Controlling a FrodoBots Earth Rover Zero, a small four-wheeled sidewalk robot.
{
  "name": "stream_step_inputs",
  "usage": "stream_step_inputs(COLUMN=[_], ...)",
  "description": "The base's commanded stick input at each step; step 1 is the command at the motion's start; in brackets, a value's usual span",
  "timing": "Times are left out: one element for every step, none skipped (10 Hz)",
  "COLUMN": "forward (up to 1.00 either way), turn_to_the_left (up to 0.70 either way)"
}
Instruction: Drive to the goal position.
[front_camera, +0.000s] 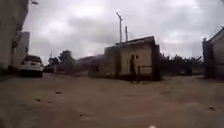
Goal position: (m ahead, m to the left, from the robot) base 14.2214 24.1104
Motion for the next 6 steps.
stream_step_inputs(forward=[0.30,0.30,0.30,0.30,0.30,0.30], turn_to_the_left=[0.00,0.00,0.00,0.00,0.00,0.00])
